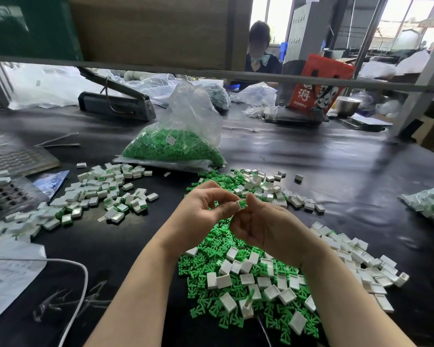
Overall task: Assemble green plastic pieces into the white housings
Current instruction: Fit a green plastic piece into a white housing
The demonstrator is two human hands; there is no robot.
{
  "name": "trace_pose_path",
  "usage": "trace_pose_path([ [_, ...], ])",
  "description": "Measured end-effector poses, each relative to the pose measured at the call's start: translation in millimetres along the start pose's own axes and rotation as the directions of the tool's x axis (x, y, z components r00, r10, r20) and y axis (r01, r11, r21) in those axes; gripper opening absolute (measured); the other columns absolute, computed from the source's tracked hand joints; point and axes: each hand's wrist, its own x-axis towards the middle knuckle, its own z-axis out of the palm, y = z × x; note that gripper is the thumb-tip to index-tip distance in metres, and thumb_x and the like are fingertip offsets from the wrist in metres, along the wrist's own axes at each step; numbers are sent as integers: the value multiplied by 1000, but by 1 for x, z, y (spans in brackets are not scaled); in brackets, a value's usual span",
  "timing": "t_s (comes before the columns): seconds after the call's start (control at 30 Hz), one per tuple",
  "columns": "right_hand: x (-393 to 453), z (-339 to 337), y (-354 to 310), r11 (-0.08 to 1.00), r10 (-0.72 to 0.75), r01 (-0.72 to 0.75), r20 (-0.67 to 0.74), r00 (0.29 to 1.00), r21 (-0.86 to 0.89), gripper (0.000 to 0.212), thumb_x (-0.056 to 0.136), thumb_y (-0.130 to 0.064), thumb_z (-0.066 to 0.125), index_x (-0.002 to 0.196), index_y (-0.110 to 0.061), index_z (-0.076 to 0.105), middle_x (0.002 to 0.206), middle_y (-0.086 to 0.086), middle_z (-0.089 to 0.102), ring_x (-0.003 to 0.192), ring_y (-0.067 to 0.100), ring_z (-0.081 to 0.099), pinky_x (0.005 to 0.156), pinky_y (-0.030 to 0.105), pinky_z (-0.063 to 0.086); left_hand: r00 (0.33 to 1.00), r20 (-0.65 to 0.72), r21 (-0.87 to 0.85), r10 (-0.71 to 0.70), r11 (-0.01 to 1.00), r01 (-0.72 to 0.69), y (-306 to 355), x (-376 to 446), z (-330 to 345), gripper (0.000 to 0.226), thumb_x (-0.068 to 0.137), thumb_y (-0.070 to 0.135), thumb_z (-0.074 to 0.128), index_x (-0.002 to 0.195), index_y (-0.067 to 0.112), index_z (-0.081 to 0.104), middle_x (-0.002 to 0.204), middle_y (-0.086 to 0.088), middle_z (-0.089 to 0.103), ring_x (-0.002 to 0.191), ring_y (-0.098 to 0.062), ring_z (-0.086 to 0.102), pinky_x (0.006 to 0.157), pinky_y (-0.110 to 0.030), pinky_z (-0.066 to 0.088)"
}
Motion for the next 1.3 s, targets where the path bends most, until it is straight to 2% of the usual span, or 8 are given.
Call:
trace_pose_path([
  [0.1,3,5,1,992,-22,21,10,1000,122,43,85,-48,55,96,-8,63,78,9,62,73,17,54,72,27,41,1000,-3,-4,17,1000,-17,1,0,2,12,89,11,67,96,4,74,86,5,52,84,-8,55,86,-27,47],
  [0.3,5,9,4,955,-85,90,-29,996,284,31,85,-36,62,97,-9,70,78,6,58,70,13,58,71,20,53,999,9,-28,34,999,-33,4,-1,2,13,91,2,62,100,-2,71,85,7,55,82,-1,57,83,-17,47],
  [0.43,5,10,4,957,-100,104,-30,995,271,29,84,-34,63,97,-11,73,74,4,57,66,12,56,66,18,52,998,20,5,63,998,-63,6,-2,1,12,90,0,62,98,-3,71,82,10,52,76,7,55,78,-10,43],
  [0.57,4,10,5,967,-89,91,-20,996,238,29,85,-37,62,94,-12,73,70,6,56,64,13,52,63,18,48,997,41,21,68,997,-68,6,-3,0,12,90,-1,62,98,-2,72,79,12,51,75,7,54,76,-9,41],
  [0.8,3,10,3,977,-48,50,-13,999,205,34,87,-42,56,95,-10,66,77,6,59,74,16,53,76,27,42,998,31,2,57,998,-57,6,-2,3,12,91,-1,61,97,-2,71,81,8,51,74,7,55,73,-8,41],
  [1.0,2,13,1,965,-80,83,-23,997,248,34,81,-37,62,98,-8,64,73,3,58,64,12,54,64,19,48,996,44,9,73,997,-73,8,-2,3,12,90,-2,62,97,-1,71,82,5,51,73,6,54,74,-10,41],
  [1.13,3,15,2,962,-105,115,-53,993,249,25,80,-37,64,87,-14,73,71,1,58,62,10,53,63,19,46,996,45,3,76,997,-76,8,-2,2,11,90,-2,62,96,-2,71,82,4,50,74,2,54,74,-12,42],
  [1.3,2,14,4,958,-107,116,-49,993,263,25,83,-34,62,89,-12,73,70,3,57,61,11,52,62,18,47,995,51,14,83,996,-83,8,-2,2,12,89,-3,61,96,-2,71,81,5,49,73,5,53,73,-10,41],
])
